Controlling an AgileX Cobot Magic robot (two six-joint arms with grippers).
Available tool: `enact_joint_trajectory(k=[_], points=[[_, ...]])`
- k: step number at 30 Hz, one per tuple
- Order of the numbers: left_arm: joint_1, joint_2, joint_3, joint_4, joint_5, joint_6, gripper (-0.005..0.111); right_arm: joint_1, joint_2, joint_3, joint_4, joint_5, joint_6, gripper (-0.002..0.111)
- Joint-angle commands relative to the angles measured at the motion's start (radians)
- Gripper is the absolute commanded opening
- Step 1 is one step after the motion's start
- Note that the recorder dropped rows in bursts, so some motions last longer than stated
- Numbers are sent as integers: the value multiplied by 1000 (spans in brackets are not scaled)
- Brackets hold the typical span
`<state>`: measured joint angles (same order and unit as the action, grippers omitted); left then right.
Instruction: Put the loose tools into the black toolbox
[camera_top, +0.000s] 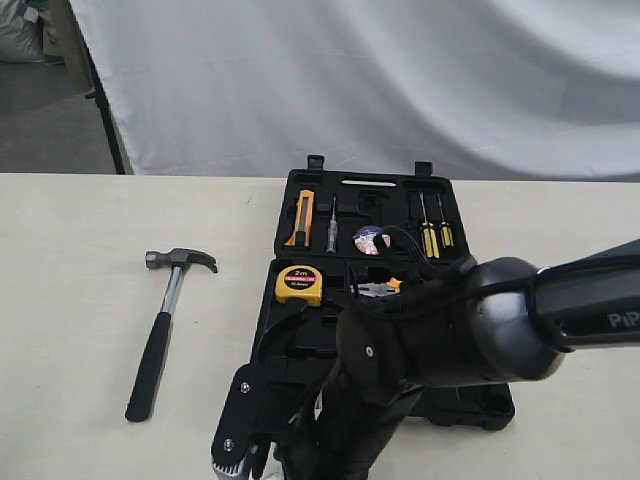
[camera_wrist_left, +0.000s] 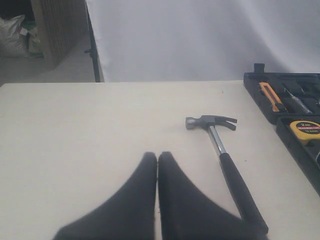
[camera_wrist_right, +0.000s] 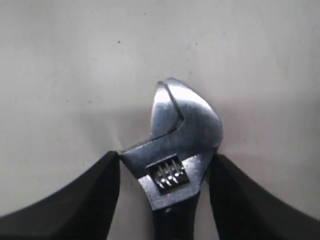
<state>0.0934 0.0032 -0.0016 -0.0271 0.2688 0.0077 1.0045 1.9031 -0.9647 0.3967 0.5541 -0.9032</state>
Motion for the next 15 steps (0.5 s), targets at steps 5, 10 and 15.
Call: enact_joint_trajectory(k=[5,10,15], points=[[2,-3,2,-3,1,-8,1,91,33,13,-83,-17,11,0],[2,-3,2,-3,1,-8,1,104,33,13,-116,-23,50,0],[2,-3,2,-3,1,-8,1,104,2,13,-118,-19,66,0]])
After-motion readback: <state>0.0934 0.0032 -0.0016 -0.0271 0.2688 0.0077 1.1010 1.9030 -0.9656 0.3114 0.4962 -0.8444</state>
